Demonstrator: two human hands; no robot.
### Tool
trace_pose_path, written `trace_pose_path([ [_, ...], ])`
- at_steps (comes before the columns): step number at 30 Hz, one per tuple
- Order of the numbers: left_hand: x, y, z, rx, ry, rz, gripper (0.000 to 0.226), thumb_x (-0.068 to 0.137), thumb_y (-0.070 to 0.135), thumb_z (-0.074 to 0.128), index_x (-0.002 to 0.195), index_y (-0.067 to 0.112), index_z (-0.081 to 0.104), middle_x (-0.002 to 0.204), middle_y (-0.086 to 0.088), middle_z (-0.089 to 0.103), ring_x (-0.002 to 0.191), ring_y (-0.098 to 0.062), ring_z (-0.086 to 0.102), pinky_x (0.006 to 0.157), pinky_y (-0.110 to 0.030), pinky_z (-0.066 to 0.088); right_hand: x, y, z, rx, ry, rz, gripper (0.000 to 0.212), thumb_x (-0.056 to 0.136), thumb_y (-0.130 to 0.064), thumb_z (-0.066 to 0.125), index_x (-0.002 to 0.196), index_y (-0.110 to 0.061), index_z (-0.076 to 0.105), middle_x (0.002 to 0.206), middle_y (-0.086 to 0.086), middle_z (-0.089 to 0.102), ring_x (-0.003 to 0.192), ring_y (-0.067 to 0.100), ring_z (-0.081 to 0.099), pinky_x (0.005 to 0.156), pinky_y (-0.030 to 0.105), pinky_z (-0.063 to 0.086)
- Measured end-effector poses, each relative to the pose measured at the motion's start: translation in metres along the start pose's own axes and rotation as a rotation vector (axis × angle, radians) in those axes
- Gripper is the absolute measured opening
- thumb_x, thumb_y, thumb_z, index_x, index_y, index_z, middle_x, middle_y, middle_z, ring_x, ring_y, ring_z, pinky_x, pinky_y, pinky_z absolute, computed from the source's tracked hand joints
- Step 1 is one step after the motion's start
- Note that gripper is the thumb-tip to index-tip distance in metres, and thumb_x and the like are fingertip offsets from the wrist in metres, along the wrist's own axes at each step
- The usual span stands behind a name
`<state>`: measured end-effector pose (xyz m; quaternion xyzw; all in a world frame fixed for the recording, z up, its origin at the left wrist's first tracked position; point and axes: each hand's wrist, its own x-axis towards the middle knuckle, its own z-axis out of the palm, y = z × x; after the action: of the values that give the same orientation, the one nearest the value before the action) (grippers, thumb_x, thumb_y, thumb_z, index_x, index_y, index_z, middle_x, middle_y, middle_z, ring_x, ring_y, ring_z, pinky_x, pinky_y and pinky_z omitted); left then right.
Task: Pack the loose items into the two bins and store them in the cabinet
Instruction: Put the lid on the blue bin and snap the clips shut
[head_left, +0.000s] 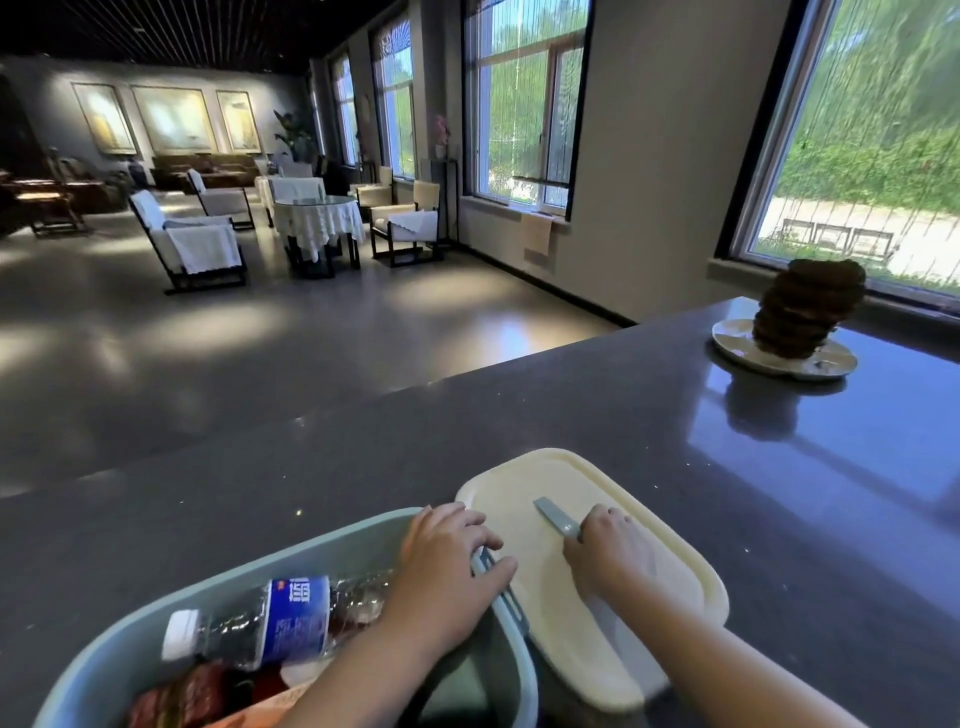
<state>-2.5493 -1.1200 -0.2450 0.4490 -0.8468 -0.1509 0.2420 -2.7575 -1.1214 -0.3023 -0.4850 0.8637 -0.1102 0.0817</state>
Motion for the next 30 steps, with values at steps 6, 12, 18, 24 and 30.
trace_pose_path([
  [6, -0.007, 0.006, -0.027, -0.211, 0.026, -0.078, 0.024, 0.078, 0.043, 0.065, 0.099, 0.033, 0.069, 0.128, 0.015, 0.053, 0.124, -0.005, 0.041, 0.102, -0.02, 0.026, -0.006, 0.017, -0.064, 0.066, 0.134, -0.073, 0.022, 0.093, -0.033, 0.047, 0.101, -0.013, 0.052, 0.101, 0.004, 0.055, 0.092, 0.022, 0.056, 0.073, 0.031, 0.044],
  [12, -0.039, 0.014, -0.093, -0.358, 0.325, -0.115, 0.016, 0.084, 0.028, 0.067, 0.096, 0.039, 0.066, 0.12, 0.029, 0.052, 0.117, 0.005, 0.042, 0.1, -0.023, 0.032, -0.038, -0.024, -0.14, 0.011, 0.229, -0.386, 0.021, 0.095, -0.035, 0.047, 0.105, -0.018, 0.055, 0.098, -0.001, 0.054, 0.087, 0.015, 0.055, 0.08, 0.03, 0.048],
  [18, -0.1, -0.014, -0.133, -0.266, 0.485, -0.166, 0.019, 0.085, 0.033, 0.065, 0.104, 0.037, 0.067, 0.123, 0.034, 0.046, 0.12, 0.013, 0.037, 0.099, -0.007, 0.023, -0.099, -0.105, -0.133, -0.061, 0.17, -0.803, 0.023, 0.095, -0.041, 0.046, 0.108, -0.022, 0.052, 0.107, -0.004, 0.052, 0.102, 0.016, 0.05, 0.08, 0.026, 0.04],
  [24, -0.158, -0.042, -0.143, -0.131, 0.415, -0.348, 0.025, 0.087, 0.042, 0.059, 0.112, 0.04, 0.062, 0.131, 0.032, 0.042, 0.129, 0.007, 0.032, 0.112, -0.027, 0.027, -0.135, -0.15, -0.088, -0.047, -0.018, -1.082, 0.024, 0.094, -0.041, 0.051, 0.112, -0.024, 0.051, 0.111, -0.008, 0.051, 0.105, 0.013, 0.047, 0.084, 0.024, 0.037],
  [30, -0.185, -0.053, -0.134, -0.072, 0.326, -0.425, 0.035, 0.088, 0.047, 0.057, 0.122, 0.039, 0.058, 0.136, 0.031, 0.035, 0.134, 0.004, 0.026, 0.112, -0.02, 0.02, -0.147, -0.17, -0.058, -0.021, -0.091, -1.188, 0.023, 0.093, -0.043, 0.053, 0.109, -0.027, 0.052, 0.107, -0.012, 0.051, 0.102, 0.012, 0.047, 0.087, 0.025, 0.038],
])
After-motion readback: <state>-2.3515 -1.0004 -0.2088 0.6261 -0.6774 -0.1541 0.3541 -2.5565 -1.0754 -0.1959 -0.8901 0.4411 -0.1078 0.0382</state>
